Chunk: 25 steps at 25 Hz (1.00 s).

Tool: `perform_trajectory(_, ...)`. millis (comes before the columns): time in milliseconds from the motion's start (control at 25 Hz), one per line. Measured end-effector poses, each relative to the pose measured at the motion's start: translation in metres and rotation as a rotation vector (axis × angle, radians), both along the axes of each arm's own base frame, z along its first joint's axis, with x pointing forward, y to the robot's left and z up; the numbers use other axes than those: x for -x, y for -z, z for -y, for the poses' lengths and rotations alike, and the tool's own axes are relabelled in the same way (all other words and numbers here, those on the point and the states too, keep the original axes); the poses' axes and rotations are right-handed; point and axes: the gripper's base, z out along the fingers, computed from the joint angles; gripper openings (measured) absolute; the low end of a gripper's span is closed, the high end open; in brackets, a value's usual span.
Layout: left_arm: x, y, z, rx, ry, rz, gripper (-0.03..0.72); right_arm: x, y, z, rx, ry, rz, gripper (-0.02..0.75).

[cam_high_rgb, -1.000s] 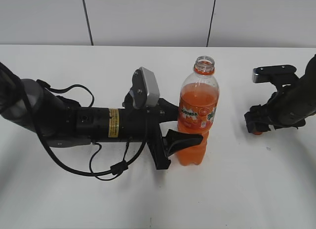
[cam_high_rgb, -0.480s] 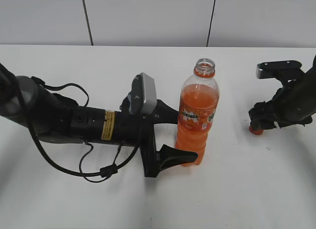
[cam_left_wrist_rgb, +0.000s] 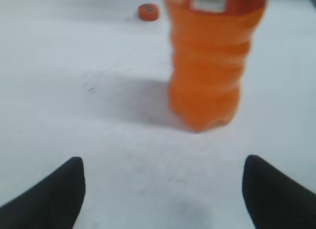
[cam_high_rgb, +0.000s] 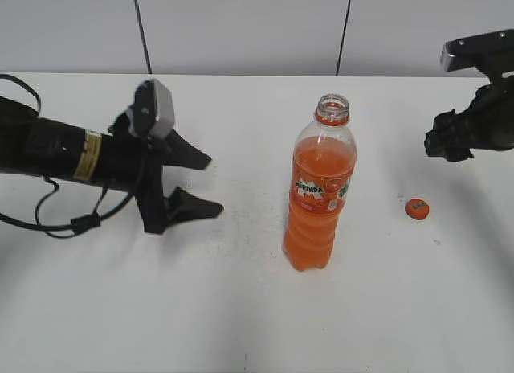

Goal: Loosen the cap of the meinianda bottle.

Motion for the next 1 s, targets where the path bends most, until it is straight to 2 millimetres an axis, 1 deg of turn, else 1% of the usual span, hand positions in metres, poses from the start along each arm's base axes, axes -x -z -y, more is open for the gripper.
perform_trajectory(40, -0.006, -0.005, -0.009, -0.034, -0.075, 0.011, 0.574, -0.001, -0.007, 0.001, 0.026, -0.024, 0.036, 0.541)
perform_trajectory(120, -0.018, -0.023, -0.025, -0.100, -0.229, 0.071, 0.556, -0.006, -0.020, 0.002, 0.075, -0.066, 0.100, 0.541)
perform_trajectory(200, -0.030, -0.040, -0.042, -0.204, -0.421, 0.136, 0.524, -0.013, -0.034, 0.002, 0.120, -0.099, 0.151, 0.541)
perform_trajectory(240, -0.037, -0.049, -0.051, -0.238, -0.544, 0.154, 0.506, -0.017, -0.041, 0.002, 0.137, -0.109, 0.176, 0.541)
perform_trajectory(320, -0.051, -0.062, -0.077, -0.361, -0.861, 0.146, 0.468, -0.024, -0.057, 0.003, 0.151, -0.093, 0.192, 0.541)
perform_trajectory(400, -0.058, -0.074, -0.103, -0.487, -1.102, 0.123, 0.447, -0.032, -0.077, 0.005, 0.146, -0.037, 0.201, 0.541)
perform_trajectory(440, -0.058, -0.078, -0.116, -0.556, -1.180, 0.094, 0.442, -0.034, -0.088, 0.007, 0.136, 0.008, 0.191, 0.541)
perform_trajectory(480, -0.059, -0.084, -0.125, -0.616, -1.213, 0.068, 0.439, -0.035, -0.096, 0.009, 0.132, 0.048, 0.165, 0.541)
perform_trajectory(560, -0.056, -0.098, -0.135, -0.635, -1.250, -0.065, 0.435, -0.036, -0.115, 0.012, 0.131, 0.112, 0.132, 0.541)
perform_trajectory(600, -0.053, -0.104, -0.137, -0.646, -1.237, -0.155, 0.435, -0.034, -0.124, 0.014, 0.139, 0.146, 0.092, 0.541)
perform_trajectory(760, -0.042, -0.145, -0.141, -0.652, -1.196, -0.446, 0.435, -0.024, -0.161, 0.018, 0.151, 0.205, -0.023, 0.541)
perform_trajectory(840, -0.037, -0.167, -0.142, -0.646, -1.190, -0.494, 0.435, -0.018, -0.177, 0.015, 0.125, 0.185, -0.071, 0.541)
perform_trajectory(920, -0.030, -0.187, -0.141, -0.620, -1.193, -0.475, 0.435, -0.012, -0.192, 0.011, 0.068, 0.158, -0.073, 0.541)
perform_trajectory(1000, -0.017, -0.209, -0.141, -0.579, -1.202, -0.438, 0.434, -0.002, -0.205, 0.005, 0.002, 0.116, -0.060, 0.541)
